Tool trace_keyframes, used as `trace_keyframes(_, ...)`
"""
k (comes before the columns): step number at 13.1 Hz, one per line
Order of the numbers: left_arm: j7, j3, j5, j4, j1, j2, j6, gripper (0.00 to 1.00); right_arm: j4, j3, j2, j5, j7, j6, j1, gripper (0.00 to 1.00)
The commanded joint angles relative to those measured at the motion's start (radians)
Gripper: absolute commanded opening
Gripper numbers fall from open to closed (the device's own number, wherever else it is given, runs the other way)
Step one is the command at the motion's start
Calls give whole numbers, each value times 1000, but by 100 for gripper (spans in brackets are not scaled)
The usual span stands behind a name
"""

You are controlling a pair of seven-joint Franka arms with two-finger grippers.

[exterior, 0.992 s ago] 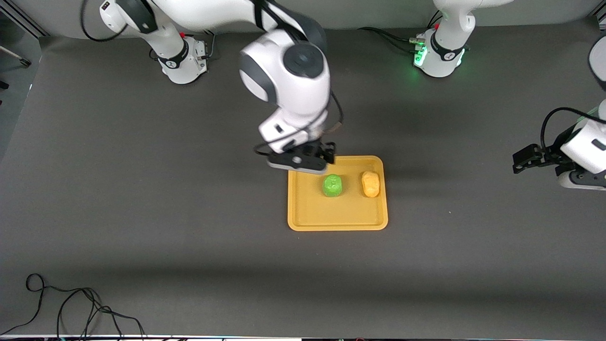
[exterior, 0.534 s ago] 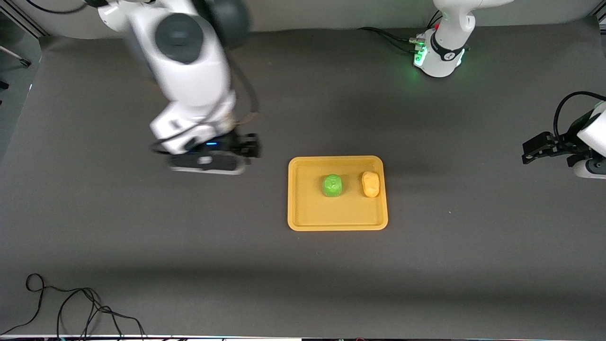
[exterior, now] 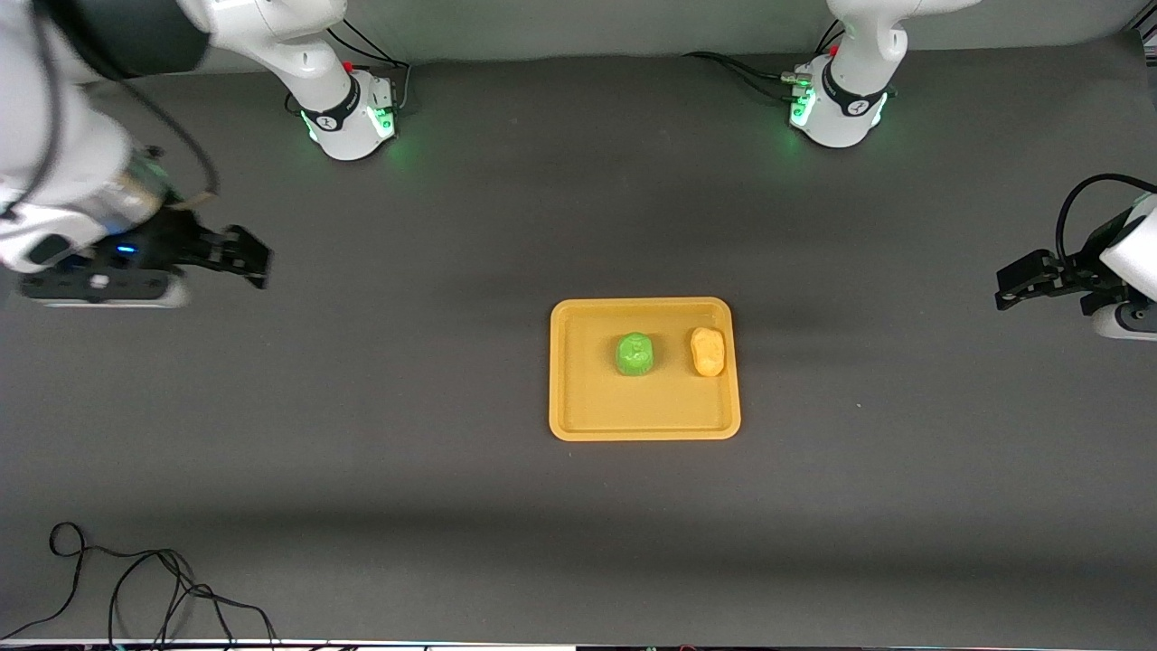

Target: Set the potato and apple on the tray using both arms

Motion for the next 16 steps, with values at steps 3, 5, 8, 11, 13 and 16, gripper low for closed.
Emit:
trace_keyframes(3, 18, 9, -8, 20, 4, 2, -16, 100, -69, -28, -49, 64, -182, 22, -155, 100)
trace_keyframes(5, 28, 13, -5, 20, 9, 2, -12, 100, -66, -71, -50, 81, -217, 17, -154, 100)
trace_keyframes(8, 30, 12, -5, 18, 9, 7, -11, 100, -66, -84, -52, 81, -218, 11, -154, 100)
trace_keyframes(11, 31, 12, -8, 18, 10, 7, -19, 100, -61, -66, -50, 84, -198, 11, -160, 100)
trace_keyframes(13, 31, 12, -8, 14, 12, 8, -21, 100, -61, -44, -52, 130, -187, 11, -183, 100)
trace_keyframes(16, 30, 12, -8, 14, 10, 13, -18, 100, -60, -49, -52, 150, -195, 11, -174, 100)
